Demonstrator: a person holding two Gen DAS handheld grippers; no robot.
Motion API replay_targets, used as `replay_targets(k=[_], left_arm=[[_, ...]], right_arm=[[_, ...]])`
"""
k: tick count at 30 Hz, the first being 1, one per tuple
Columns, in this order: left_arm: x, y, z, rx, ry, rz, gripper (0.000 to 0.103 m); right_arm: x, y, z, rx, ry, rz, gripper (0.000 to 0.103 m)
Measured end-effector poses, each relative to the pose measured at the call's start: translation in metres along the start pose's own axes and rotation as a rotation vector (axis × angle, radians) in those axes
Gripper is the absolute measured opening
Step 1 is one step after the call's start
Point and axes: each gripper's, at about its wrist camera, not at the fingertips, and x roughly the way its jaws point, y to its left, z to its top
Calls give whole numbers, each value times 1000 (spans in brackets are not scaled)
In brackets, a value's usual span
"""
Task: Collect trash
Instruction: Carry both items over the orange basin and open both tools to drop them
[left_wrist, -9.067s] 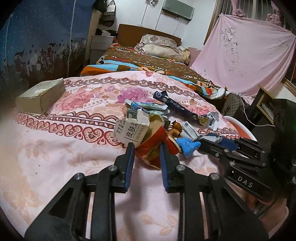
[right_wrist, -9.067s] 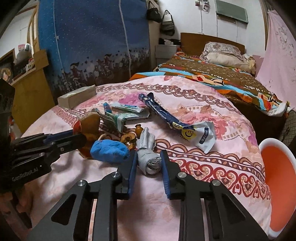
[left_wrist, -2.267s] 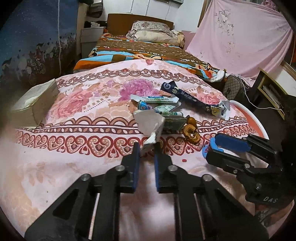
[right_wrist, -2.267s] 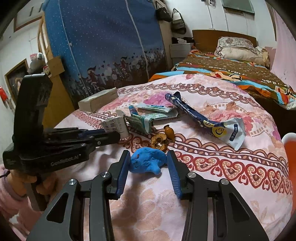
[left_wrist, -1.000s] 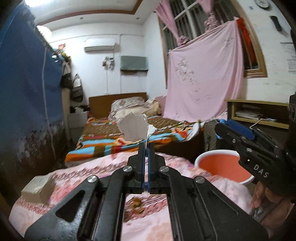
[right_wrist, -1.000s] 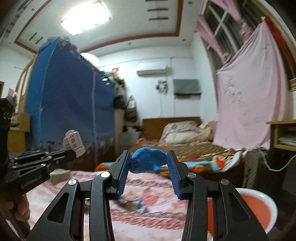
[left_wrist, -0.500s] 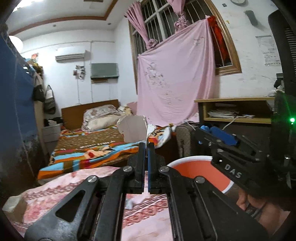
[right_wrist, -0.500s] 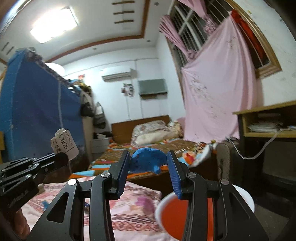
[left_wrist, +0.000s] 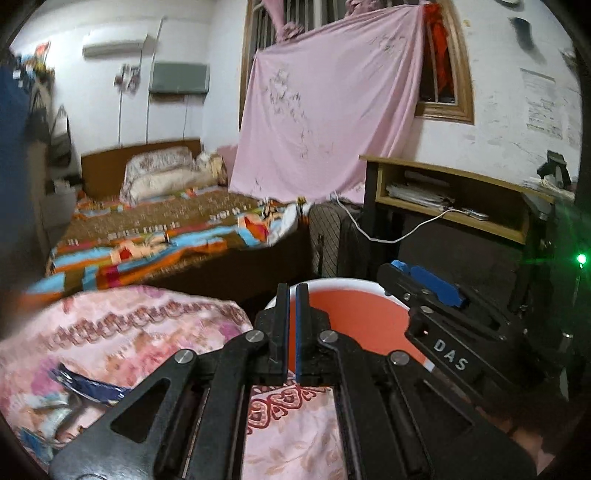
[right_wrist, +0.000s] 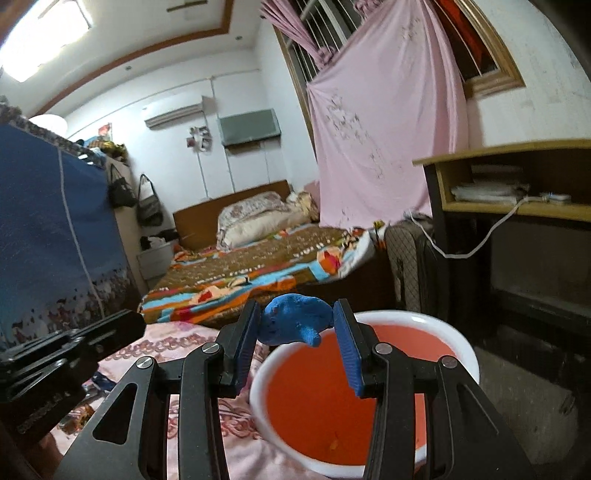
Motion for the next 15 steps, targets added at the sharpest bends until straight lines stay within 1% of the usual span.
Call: replay_targets(k=[5, 7, 11, 15], left_arm=[[10, 12, -8, -74, 61, 8, 0], [8, 17, -12, -94, 62, 17, 0], [8, 21, -12, -138, 65, 27, 0], [7, 23, -12, -151, 61, 29, 0]], right_arm=[[11, -6, -6, 31, 77, 15, 41], [15, -6, -7, 32, 101, 21, 41], [17, -2, -8, 25, 117, 23, 41], [20, -1, -10, 16, 136, 18, 41]])
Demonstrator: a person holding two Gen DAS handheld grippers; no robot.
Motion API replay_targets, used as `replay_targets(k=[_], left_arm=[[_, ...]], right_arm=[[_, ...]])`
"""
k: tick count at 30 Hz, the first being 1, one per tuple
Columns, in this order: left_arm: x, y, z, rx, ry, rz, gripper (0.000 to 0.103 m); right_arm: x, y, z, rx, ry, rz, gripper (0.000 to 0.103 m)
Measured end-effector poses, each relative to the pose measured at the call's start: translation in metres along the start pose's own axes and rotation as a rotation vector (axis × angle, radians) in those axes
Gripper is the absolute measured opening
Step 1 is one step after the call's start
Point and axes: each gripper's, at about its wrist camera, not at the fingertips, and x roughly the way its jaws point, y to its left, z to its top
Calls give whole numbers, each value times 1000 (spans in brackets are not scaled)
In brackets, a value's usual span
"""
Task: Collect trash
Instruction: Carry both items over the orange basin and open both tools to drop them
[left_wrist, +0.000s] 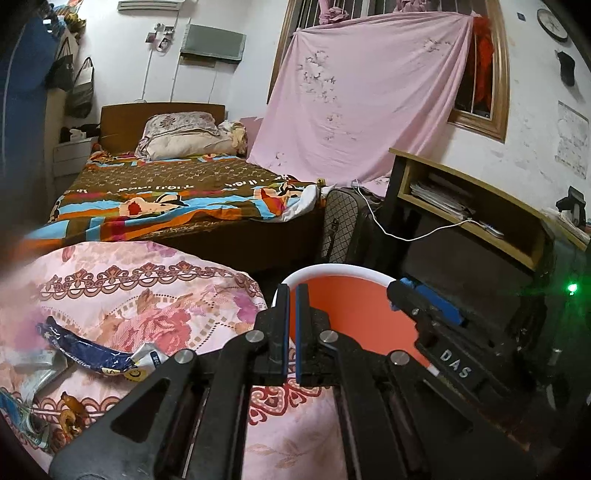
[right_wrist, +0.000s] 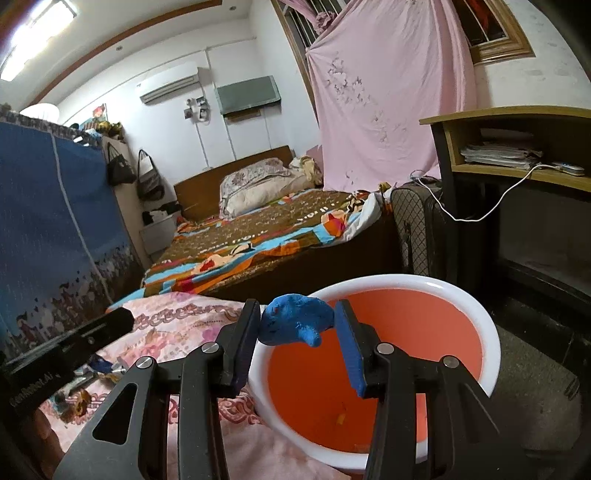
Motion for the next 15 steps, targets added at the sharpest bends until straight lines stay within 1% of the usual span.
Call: replay_targets(k=[2, 3, 4, 9, 11, 13, 15], left_arm=[[-2, -1, 1, 9, -6, 2, 0], [-2, -1, 2, 12, -8, 3, 0], [-3, -1, 2, 16, -11, 4, 0], [-4, 1, 2, 17, -10, 9, 0], [-6, 2, 2, 13, -12, 11, 0], [-6, 3, 3, 9, -13, 15, 3], [-6, 4, 4, 6, -16, 17, 7]], right_arm=[[3, -1, 1, 4, 8, -5, 43], [3, -1, 1, 8, 11, -7, 48], [3, -2, 1, 12, 11, -9, 51], [2, -2, 1, 11, 10, -8, 57], [2, -1, 1, 7, 3, -8, 63], [0, -2, 2, 8, -6, -8, 66], [-1, -4, 3, 14, -12, -8, 67]])
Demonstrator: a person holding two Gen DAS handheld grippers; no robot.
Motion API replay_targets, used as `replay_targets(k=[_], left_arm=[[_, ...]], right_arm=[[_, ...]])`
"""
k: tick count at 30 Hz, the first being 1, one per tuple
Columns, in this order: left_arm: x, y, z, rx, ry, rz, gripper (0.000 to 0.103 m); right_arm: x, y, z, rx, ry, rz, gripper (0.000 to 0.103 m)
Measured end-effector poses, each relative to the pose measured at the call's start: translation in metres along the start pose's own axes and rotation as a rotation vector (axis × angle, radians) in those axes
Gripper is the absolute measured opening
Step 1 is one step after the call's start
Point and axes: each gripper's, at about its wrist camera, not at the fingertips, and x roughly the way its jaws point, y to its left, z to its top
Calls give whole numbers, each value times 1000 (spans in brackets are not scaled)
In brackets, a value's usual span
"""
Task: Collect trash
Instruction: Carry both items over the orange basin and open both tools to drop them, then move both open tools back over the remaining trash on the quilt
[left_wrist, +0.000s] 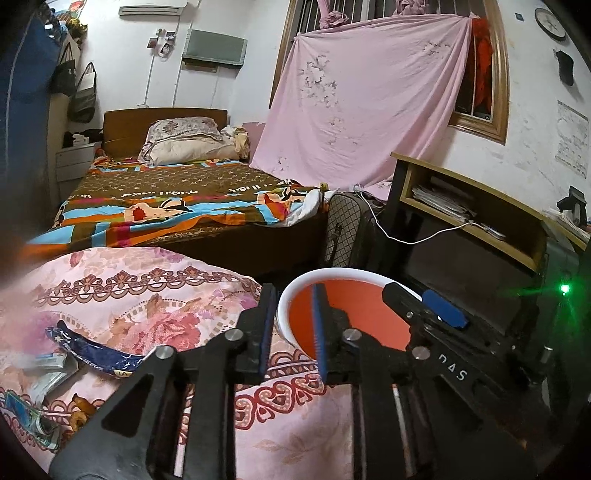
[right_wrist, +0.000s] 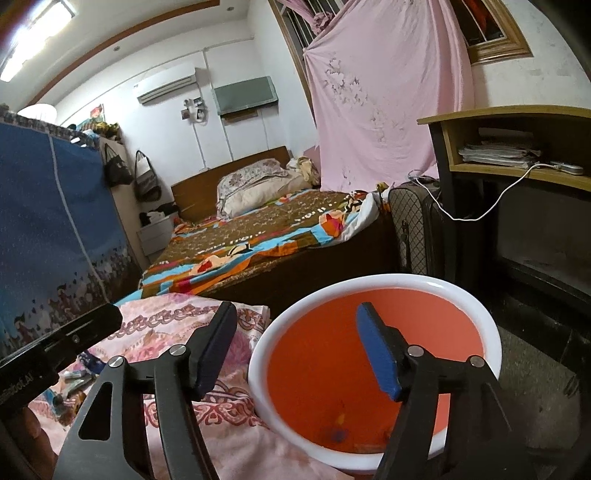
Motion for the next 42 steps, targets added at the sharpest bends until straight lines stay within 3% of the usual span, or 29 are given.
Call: replay_targets(k=[3, 8, 9, 11, 17, 23, 29, 32, 35, 42], left_arm=[[-1, 0, 1, -2, -3, 6, 14], [-7, 6, 2, -21, -28, 45, 41], [-10, 8, 3, -28, -34, 61, 45], [-16, 14, 3, -48, -55, 100, 65], [-45, 44, 0, -120, -143, 256, 87], [-73, 73, -6, -146, -184, 411, 91], [-101, 111, -21, -222, -192, 525, 91], [-110, 127, -27, -272, -188, 552, 91], [-118, 139, -32, -312, -186, 565, 91], [-121, 144, -41, -318, -175, 574, 91]], right_arm=[[1, -2, 1, 6, -2, -7, 72], [0, -1, 3, 12, -10, -9, 77], [0, 0, 3, 11, -11, -9, 78], [0, 2, 4, 13, -11, -6, 84], [2, 20, 6, 17, 28, 23, 102], [-12, 46, 7, 20, 3, 99, 103], [-19, 78, 1, 79, 53, 235, 103], [-14, 98, -9, 72, 95, 306, 103], [-8, 111, -16, 34, 150, 312, 103], [-8, 120, -24, -13, 159, 327, 103]])
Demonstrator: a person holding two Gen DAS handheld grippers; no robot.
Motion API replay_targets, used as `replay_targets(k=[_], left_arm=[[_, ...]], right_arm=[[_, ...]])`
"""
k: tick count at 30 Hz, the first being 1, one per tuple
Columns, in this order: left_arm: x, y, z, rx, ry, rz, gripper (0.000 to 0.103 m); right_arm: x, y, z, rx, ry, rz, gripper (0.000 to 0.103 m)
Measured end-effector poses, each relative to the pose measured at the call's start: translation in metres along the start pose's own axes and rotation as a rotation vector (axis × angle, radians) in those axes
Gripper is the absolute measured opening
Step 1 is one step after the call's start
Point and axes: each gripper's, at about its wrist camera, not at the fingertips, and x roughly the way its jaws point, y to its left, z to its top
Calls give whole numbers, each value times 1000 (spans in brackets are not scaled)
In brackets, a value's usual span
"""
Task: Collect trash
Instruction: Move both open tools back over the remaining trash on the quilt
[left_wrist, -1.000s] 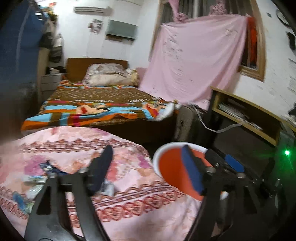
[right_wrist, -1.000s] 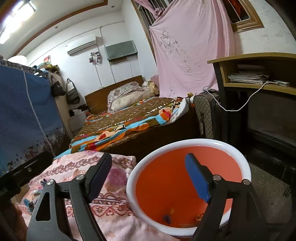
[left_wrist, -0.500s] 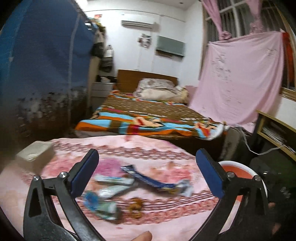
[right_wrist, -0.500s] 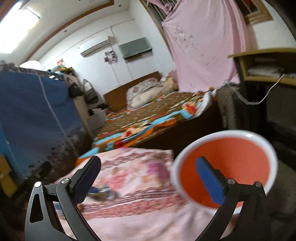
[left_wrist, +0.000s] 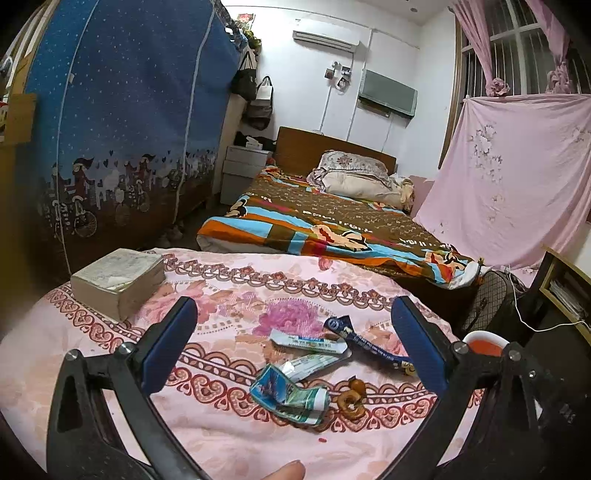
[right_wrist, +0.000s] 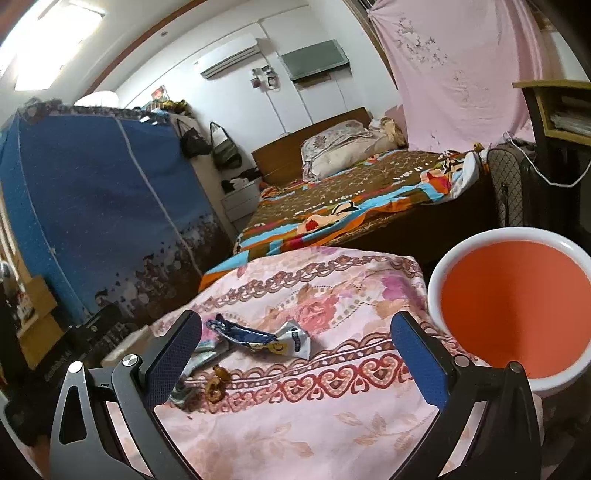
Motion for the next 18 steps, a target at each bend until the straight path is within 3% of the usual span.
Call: replay_targets(k=[8, 14, 18], left_arm=[[-11, 9, -3, 8, -2, 3, 91], [-19, 14, -7, 18, -4, 6, 91], [-25, 15, -8, 40, -27, 13, 91]], right_arm=[[3, -2, 5, -64, -50, -55, 103], [-22, 3, 18, -103, -122, -94, 103], [-29, 12, 17, -72, -96, 22, 103]])
